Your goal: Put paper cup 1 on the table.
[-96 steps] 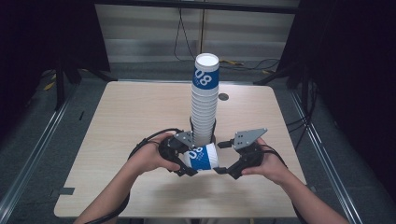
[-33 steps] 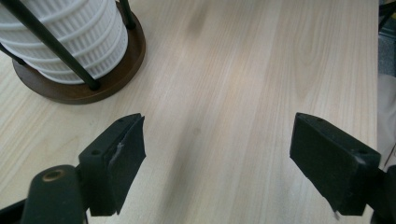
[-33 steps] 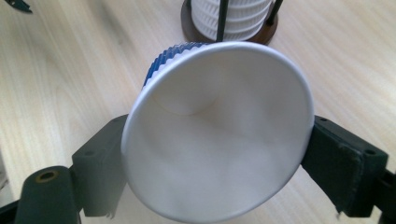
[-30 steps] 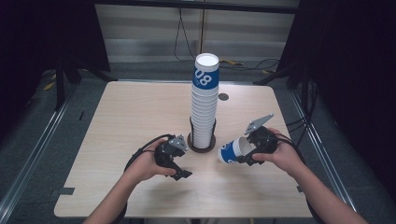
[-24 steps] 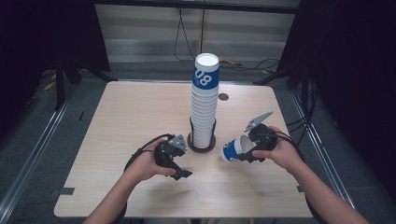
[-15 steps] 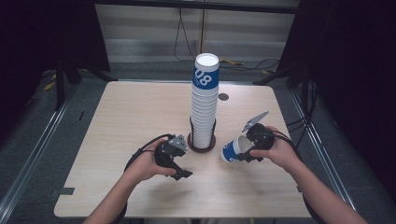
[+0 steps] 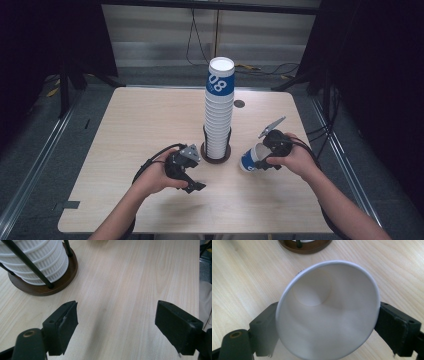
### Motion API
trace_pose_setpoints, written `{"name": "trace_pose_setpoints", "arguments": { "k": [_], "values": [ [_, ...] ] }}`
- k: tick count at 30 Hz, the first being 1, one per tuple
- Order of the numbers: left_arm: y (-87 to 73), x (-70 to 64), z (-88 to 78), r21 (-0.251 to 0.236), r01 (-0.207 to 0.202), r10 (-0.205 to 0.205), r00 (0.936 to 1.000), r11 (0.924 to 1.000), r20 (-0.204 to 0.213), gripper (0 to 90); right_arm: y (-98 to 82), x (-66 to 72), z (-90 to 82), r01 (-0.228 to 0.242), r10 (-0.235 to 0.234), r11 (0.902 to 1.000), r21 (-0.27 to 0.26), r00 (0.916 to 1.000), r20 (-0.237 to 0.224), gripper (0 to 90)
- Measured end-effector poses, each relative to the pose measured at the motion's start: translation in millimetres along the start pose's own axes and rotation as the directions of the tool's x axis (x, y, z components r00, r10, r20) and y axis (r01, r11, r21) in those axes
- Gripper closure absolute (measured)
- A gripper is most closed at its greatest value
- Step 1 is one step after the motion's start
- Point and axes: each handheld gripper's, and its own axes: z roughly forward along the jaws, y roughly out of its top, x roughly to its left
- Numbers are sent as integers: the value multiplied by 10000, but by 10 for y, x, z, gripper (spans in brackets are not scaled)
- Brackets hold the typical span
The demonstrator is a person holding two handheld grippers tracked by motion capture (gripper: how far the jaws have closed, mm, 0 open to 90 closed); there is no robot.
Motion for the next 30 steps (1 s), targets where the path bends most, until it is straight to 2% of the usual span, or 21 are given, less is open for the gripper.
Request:
{"name": "trace_pose_setpoints", "arguments": {
  "k": [2, 4, 6, 8, 9, 12, 18, 19, 21, 30],
  "values": [
    [-5, 2, -7, 23, 58, -58, 10000, 10000, -10, 183, 14, -2, 20, 93, -93, 9999, -122, 10000, -34, 131],
    [-8, 6, -7, 43, 29, -29, 10000, 10000, -8, 183, 32, -7, 24, -78, 78, 10000, -59, 9999, -89, 131],
    [-9, 5, -7, 17, 48, -48, 10000, 10000, -16, 184, 44, -18, 35, 80, -80, 9998, -166, 10000, 16, 130],
    [-8, 5, -5, 40, 27, -27, 10000, 10000, -7, 184, 58, -18, 49, 51, -47, 9996, -279, 9999, 128, 127],
    [-7, 7, -6, 29, 35, -35, 10000, 10000, -10, 184, 63, -20, 61, 205, -201, 9989, -412, 9997, 115, 126],
    [-4, 12, -17, 45, 21, -21, 10000, 10000, -20, 184, 80, -14, 91, 195, -184, 9987, -466, 9995, 237, 120],
    [-18, 2, -8, 78, 92, -93, 9999, 9999, 47, 185, 119, -12, 144, 292, -268, 9957, -874, 9992, 289, 118],
    [-23, 9, -6, 94, 9, -9, 10000, 10000, 57, 185, 119, -11, 152, 339, -312, 9949, -951, 9991, 300, 118],
    [-37, 9, -2, 63, 110, -110, 9999, 9999, 35, 185, 122, 1, 175, 446, -410, 9936, -1033, 9985, 372, 117],
    [-79, 18, 7, 112, 210, -210, 9998, 9997, 44, 186, 129, 3, 241, 411, -354, 9885, -1455, 9985, 414, 116]
  ]
}}
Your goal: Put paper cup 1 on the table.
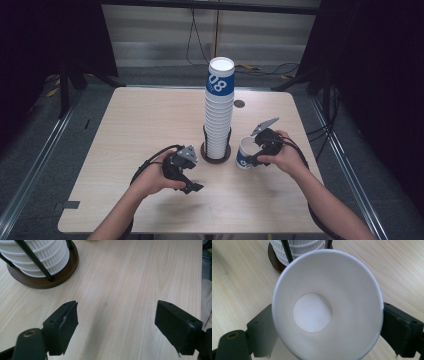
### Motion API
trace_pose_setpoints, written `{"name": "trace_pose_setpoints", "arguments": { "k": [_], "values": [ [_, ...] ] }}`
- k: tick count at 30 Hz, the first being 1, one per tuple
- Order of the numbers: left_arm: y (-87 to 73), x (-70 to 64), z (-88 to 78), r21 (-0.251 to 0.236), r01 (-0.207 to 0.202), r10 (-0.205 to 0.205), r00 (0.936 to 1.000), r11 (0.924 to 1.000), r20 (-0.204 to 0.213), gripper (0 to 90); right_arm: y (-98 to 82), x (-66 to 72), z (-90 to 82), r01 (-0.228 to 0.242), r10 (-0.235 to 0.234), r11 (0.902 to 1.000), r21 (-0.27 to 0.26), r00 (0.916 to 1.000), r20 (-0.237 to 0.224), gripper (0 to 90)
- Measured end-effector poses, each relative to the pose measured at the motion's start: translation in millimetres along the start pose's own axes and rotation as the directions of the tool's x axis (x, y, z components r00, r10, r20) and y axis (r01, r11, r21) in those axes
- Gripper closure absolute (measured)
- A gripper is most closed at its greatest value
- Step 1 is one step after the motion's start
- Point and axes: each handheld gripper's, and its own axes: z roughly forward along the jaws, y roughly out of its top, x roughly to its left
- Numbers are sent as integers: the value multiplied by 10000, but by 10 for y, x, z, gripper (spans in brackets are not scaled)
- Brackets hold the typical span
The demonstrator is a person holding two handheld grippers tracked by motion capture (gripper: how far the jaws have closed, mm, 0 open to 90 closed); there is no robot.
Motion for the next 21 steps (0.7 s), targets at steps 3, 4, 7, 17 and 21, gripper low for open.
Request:
{"name": "trace_pose_setpoints", "arguments": {
  "k": [3, 4, 7, 17, 21],
  "values": [
    [2, -3, 2, -4, -10, 10, 10000, 10000, 20, 186, -12, -1, 12, -3, 3, 9999, -163, 10000, -43, 116],
    [6, -2, 5, -11, -72, 72, 10000, 10000, 27, 186, -18, -2, 19, -13, 12, 9998, -204, 10000, -24, 117],
    [14, -5, 11, -15, -49, 49, 10000, 10000, 12, 186, -52, 7, 60, -30, 28, 9999, -167, 10000, -75, 121],
    [10, 2, 17, -31, 36, -36, 10000, 10000, 15, 187, -140, -20, 95, -22, 20, 9992, -398, 10000, -50, 121],
    [10, 11, 21, 42, -3, 3, 10000, 10000, 31, 187, -183, -19, 75, -72, 66, 9985, -534, 9999, -122, 121]
  ]
}}
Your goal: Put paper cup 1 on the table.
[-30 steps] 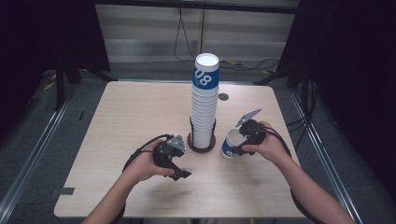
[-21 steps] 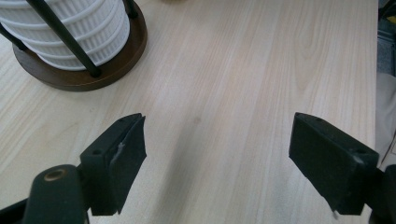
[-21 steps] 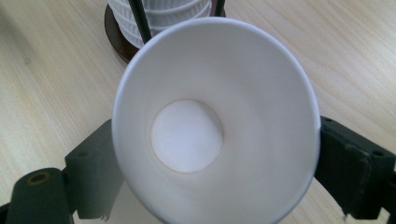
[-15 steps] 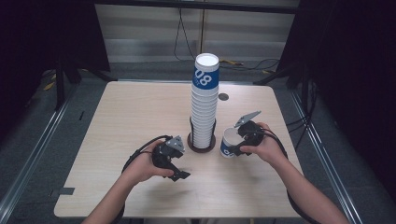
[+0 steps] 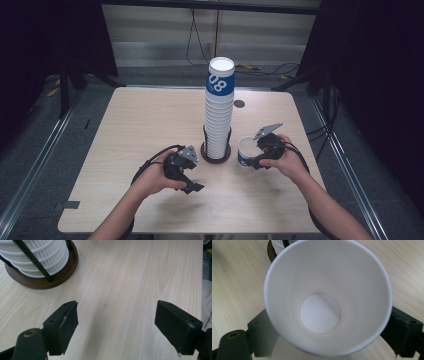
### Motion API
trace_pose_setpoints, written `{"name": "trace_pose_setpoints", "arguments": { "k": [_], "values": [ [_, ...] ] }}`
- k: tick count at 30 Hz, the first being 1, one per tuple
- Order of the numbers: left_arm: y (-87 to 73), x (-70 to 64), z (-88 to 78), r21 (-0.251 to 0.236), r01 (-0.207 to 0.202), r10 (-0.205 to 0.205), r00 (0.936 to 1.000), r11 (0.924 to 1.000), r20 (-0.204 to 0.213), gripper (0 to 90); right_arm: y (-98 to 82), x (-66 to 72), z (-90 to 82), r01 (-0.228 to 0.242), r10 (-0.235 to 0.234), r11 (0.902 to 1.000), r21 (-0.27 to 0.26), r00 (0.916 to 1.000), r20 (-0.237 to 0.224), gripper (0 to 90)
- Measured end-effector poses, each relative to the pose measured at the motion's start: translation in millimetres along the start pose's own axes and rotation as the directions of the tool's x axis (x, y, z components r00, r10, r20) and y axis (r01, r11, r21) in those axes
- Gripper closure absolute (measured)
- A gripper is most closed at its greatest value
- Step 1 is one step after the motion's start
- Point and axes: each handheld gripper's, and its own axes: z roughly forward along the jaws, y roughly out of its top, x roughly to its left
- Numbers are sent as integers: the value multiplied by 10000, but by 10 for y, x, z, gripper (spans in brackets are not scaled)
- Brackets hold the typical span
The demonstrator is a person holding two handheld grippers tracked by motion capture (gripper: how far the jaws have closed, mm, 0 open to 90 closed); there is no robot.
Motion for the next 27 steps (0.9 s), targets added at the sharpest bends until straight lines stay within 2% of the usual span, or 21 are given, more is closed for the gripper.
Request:
{"name": "trace_pose_setpoints", "arguments": {
  "k": [3, 4, 10, 15, 17, 22, 24, 27],
  "values": [
    [-1, -6, -10, -68, 102, -102, 9999, 9999, 2, 187, -58, 10, -11, -60, 59, 9998, -169, 10000, -66, 122],
    [1, 1, -20, -24, 10, -10, 10000, 10000, 10, 187, -84, 13, -15, -10, 8, 9999, -160, 9999, -113, 121],
    [13, 25, -90, -115, 289, -290, 9995, 9995, -113, 186, -214, 50, -48, 45, -44, 10000, 44, 9996, -271, 121],
    [52, 41, -179, -255, 354, -359, 9991, 9991, -217, 181, -273, 113, -131, -80, 83, 9999, 94, 9993, -361, 124],
    [70, 58, -213, -247, 378, -384, 9989, 9990, -263, 179, -285, 130, -163, -74, 78, 10000, 67, 9986, -526, 124],
    [115, 70, -300, -430, 515, -533, 9977, 9977, -412, 177, -299, 170, -266, 51, -48, 10000, 45, 9982, -605, 127],
    [133, 88, -337, -358, 390, -407, 9981, 9986, -461, 177, -301, 176, -313, 12, -6, 10000, 85, 9980, -626, 127],
    [156, 99, -379, -464, 527, -552, 9970, 9975, -550, 177, -299, 183, -378, 37, -31, 10000, 83, 9972, -747, 127]
  ]
}}
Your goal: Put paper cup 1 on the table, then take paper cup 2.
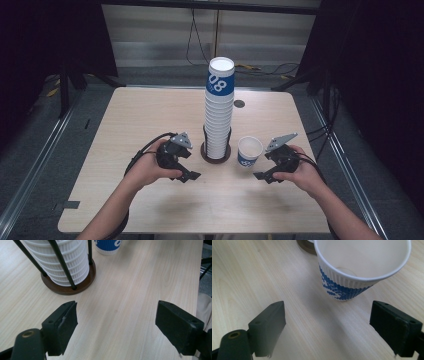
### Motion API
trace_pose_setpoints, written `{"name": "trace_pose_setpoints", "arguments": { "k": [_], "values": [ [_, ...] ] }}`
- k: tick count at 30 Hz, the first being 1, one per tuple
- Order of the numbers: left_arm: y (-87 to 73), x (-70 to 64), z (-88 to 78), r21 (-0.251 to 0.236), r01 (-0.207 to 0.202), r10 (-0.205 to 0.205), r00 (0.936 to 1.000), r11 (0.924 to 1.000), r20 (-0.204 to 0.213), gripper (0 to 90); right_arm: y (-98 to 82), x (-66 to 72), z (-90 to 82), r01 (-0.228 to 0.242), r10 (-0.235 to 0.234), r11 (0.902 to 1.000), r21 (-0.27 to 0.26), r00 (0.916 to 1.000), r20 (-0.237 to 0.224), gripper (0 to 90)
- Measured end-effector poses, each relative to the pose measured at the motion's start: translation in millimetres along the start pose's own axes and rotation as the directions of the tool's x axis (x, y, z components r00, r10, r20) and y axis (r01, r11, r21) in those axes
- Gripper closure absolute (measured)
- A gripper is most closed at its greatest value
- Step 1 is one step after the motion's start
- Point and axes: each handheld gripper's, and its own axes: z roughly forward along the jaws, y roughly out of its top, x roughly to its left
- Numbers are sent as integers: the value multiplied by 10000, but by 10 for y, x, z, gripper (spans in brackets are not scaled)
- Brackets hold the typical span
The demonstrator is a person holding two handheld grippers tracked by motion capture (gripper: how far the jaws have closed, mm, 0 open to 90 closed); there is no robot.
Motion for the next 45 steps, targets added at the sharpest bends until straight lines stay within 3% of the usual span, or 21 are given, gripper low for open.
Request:
{"name": "trace_pose_setpoints", "arguments": {
  "k": [17, 22, 27, 29, 30, 36, 37, 38, 39, 45],
  "values": [
    [121, 152, -226, -140, 274, -277, 9994, 9995, -192, 174, 217, 28, -338, 485, -485, 9988, -45, 9988, -88, 131],
    [197, 177, -307, -91, -6, 2, 9991, 10000, -430, 174, 313, 45, -400, 601, -602, 9981, -165, 9981, -103, 132],
    [290, 182, -362, -130, -107, 100, 9987, 9999, -492, 174, 428, 67, -408, 691, -693, 9971, -328, 9976, -70, 132],
    [319, 170, -374, -269, 28, -42, 9986, 9996, -527, 175, 482, 84, -406, 710, -719, 9965, -442, 9972, -203, 133],
    [339, 183, -393, -192, -168, 157, 9983, 9997, -555, 175, 505, 92, -407, 771, -779, 9958, -488, 9968, -166, 133],
    [439, 207, -472, -234, -207, 189, 9972, 9995, -717, 175, 697, 152, -433, 903, -930, 9931, -750, 9951, -342, 135],
    [453, 201, -485, -338, 15, -38, 9977, 9994, -682, 176, 727, 157, -442, 995, -1020, 9921, -766, 9943, -297, 136],
    [465, 217, -503, -222, -224, 208, 9974, 9995, -697, 175, 753, 158, -448, 947, -981, 9918, -857, 9945, -370, 138],
    [483, 218, -516, -359, -113, 85, 9970, 9993, -766, 175, 774, 158, -453, 932, -973, 9915, -913, 9944, -416, 138],
    [606, 269, -632, -177, -97, 83, 9970, 9998, -764, 176, 935, 162, -456, 1030, -1080, 9893, -1038, 9932, -441, 146]
  ]
}}
